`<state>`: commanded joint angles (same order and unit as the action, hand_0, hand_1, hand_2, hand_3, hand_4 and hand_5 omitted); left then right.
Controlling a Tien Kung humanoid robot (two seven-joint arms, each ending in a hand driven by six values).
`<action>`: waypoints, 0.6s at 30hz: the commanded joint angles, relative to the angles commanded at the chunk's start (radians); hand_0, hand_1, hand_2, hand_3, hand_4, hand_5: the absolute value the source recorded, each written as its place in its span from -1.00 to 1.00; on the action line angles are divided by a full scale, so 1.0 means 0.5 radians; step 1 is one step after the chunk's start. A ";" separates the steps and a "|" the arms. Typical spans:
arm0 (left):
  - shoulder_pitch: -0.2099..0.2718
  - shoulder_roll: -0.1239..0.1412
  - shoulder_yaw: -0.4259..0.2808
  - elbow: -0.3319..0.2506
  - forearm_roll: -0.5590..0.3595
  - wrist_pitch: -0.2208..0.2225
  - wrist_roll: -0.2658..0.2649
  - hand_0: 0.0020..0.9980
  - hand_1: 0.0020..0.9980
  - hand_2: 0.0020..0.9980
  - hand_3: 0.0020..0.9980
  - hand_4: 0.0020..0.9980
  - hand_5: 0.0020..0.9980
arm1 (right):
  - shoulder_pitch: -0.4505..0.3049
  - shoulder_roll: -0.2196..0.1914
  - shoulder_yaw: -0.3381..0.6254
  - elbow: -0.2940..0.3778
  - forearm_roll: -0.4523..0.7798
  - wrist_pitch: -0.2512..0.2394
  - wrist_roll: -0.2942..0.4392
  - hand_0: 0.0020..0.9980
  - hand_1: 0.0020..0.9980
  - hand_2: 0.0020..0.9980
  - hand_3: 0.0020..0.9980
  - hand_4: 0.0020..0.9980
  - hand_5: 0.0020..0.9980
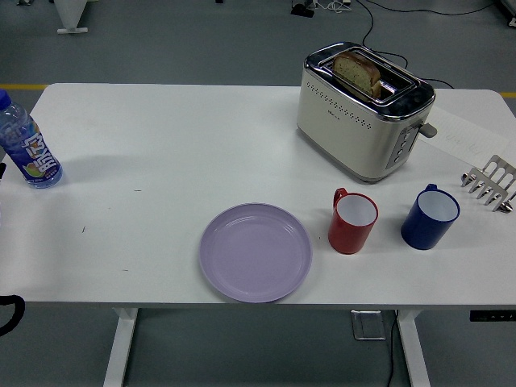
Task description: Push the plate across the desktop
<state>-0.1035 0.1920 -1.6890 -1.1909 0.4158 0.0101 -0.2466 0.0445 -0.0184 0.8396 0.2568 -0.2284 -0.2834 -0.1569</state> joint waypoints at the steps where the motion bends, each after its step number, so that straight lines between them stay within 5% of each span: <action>1: -0.001 0.000 -0.001 0.002 -0.002 -0.008 0.010 0.71 0.78 0.80 0.79 0.11 1.00 | 0.001 -0.001 -0.003 -0.001 0.005 0.000 0.003 0.18 0.05 0.21 0.19 -0.27 0.06; 6: 0.001 0.000 -0.003 0.012 -0.012 -0.042 0.077 0.72 0.79 0.82 0.81 0.11 1.00 | 0.004 -0.004 -0.008 -0.003 0.016 0.001 0.011 0.18 0.05 0.21 0.19 -0.26 0.06; 13: -0.009 0.020 -0.023 0.074 0.042 -0.299 0.456 0.74 0.81 0.83 0.82 0.12 1.00 | 0.014 -0.006 -0.019 -0.004 0.042 0.000 0.019 0.18 0.05 0.21 0.19 -0.26 0.06; 18: -0.014 0.018 -0.031 0.080 0.058 -0.353 0.495 0.72 0.78 0.79 0.79 0.13 1.00 | 0.018 -0.007 -0.014 -0.004 0.032 0.000 0.015 0.18 0.04 0.21 0.19 -0.26 0.05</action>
<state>-0.1106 0.2010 -1.7047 -1.1508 0.4447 -0.1665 0.0008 0.0533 -0.0219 0.8325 0.2550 -0.2125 -0.2832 -0.1495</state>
